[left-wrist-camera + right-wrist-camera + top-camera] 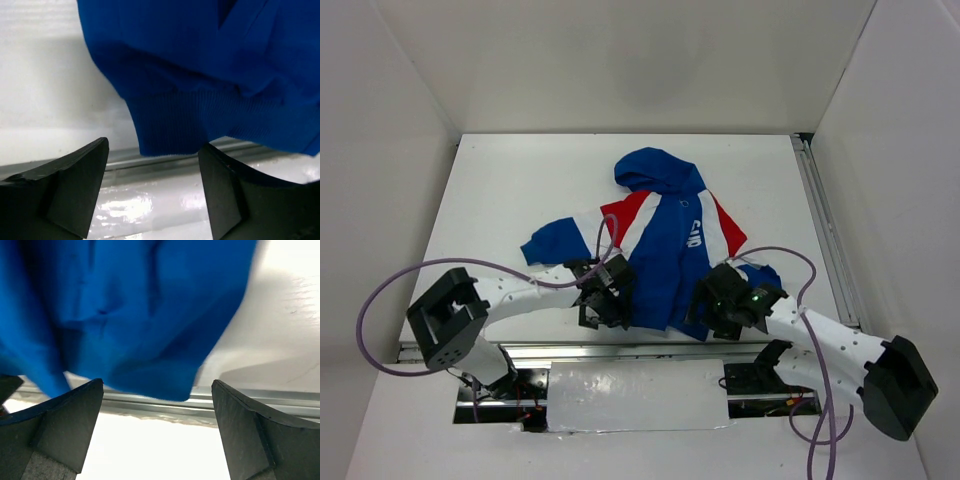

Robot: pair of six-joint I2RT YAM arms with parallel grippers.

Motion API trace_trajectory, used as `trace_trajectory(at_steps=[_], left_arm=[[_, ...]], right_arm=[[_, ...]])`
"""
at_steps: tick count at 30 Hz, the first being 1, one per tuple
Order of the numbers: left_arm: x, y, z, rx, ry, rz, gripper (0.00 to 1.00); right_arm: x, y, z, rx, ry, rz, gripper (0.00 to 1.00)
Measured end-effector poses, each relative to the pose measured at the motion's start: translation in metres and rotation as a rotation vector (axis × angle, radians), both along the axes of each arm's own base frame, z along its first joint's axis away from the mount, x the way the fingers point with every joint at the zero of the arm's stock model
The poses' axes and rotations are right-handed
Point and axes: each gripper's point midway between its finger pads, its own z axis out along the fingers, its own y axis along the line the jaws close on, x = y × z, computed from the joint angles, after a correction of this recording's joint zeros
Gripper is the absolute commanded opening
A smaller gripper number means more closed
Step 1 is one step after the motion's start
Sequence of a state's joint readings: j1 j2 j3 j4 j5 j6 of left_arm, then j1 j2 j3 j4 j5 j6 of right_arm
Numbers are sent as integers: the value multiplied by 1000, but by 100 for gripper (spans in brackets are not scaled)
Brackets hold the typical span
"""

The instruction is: Zip up the jacket

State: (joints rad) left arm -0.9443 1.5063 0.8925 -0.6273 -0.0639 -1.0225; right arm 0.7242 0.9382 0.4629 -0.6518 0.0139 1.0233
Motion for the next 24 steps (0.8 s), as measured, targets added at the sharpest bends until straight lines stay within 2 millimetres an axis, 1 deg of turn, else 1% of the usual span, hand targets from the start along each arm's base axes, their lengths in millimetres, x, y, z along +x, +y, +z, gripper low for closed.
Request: trace_trajectory(at_steps=[3, 4, 5, 6, 7, 8, 9, 10, 11, 12, 13, 17, 19, 20, 22, 24], left_arm=[[6, -3, -7, 18, -4, -11, 64], [8, -4, -9, 19, -5, -14, 56], [10, -5, -11, 17, -8, -17, 52], [13, -6, -12, 12, -12, -25, 47], [16, -7, -11, 2, -18, -26, 32], [20, -9, -11, -11, -25, -23, 25], [24, -10, -10, -21, -35, -26, 10], [28, -10, -10, -29, -41, -26, 2], [30, -10, -9, -34, -45, -19, 0], [33, -9, -9, -36, -46, -12, 0], [35, -8, -8, -37, -47, -6, 0], [40, -5, -4, -44, -51, 25, 0], [42, -3, 8, -83, -66, 38, 0], [45, -2, 19, -116, -85, 47, 0], [54, 0, 50, -232, -149, 69, 0], [64, 7, 89, -365, -235, 94, 0]], right_arm=[[-1, -4, -9, -22, 40, -11, 91], [-1, -5, -12, -30, 53, -16, 90], [1, -5, -13, -31, 59, -18, 85], [3, -4, -13, -29, 59, -17, 72], [4, -4, -13, -29, 57, -13, 62], [6, -3, -15, -29, 56, -10, 55], [7, -2, -16, -32, 58, -12, 44], [7, -3, -18, -37, 62, -10, 37], [8, -4, -19, -42, 64, -9, 30], [8, -5, -20, -48, 65, -12, 5], [9, -6, -20, -52, 63, -12, 0], [15, -10, -16, -49, 37, -44, 0], [21, -15, -11, -44, 7, -70, 0], [25, -18, -7, -43, -12, -84, 0], [33, -26, 7, -42, -55, -122, 0], [44, -33, 29, -31, -117, -156, 0]])
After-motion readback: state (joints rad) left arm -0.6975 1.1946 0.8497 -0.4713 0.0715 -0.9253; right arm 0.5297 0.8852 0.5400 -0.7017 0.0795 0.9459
